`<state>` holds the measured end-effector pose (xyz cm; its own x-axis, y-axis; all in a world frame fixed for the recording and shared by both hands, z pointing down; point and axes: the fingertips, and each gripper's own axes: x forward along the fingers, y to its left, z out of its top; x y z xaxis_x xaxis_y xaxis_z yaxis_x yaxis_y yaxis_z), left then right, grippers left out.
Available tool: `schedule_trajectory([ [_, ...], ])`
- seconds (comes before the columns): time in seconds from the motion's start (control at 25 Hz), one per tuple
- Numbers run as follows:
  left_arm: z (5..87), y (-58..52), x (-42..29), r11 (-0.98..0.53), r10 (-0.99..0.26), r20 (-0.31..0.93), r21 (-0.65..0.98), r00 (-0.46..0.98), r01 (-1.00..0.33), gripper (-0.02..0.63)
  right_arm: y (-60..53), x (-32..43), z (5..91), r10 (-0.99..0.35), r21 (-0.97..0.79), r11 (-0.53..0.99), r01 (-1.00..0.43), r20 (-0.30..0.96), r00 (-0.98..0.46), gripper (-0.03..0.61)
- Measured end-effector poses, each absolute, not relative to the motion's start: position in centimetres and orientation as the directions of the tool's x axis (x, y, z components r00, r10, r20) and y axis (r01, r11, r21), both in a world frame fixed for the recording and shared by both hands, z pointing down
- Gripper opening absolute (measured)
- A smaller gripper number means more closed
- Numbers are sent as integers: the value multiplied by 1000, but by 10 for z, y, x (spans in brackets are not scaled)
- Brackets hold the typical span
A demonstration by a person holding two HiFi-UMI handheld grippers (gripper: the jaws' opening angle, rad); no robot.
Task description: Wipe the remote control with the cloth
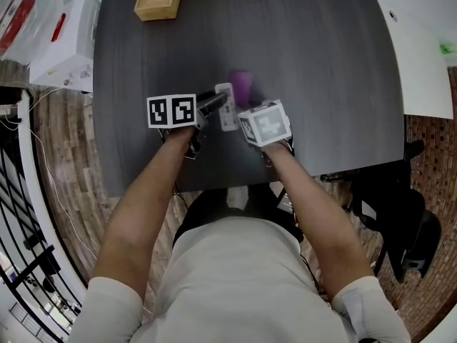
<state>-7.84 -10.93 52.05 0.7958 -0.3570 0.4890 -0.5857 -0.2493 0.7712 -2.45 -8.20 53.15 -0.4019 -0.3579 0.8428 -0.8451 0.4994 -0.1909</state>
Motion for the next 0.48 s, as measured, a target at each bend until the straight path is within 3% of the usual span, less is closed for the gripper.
schedule_trajectory([
  [0.24,505,-109,-96,-297,-389,462,756,797,-583,184,-83,-1,511,-425,-233,410,-882,807,-410,89],
  [0.48,442,-86,-108,-370,-445,281,807,850,-461,184,-75,42,466,-543,-332,281,-901,719,-434,89],
])
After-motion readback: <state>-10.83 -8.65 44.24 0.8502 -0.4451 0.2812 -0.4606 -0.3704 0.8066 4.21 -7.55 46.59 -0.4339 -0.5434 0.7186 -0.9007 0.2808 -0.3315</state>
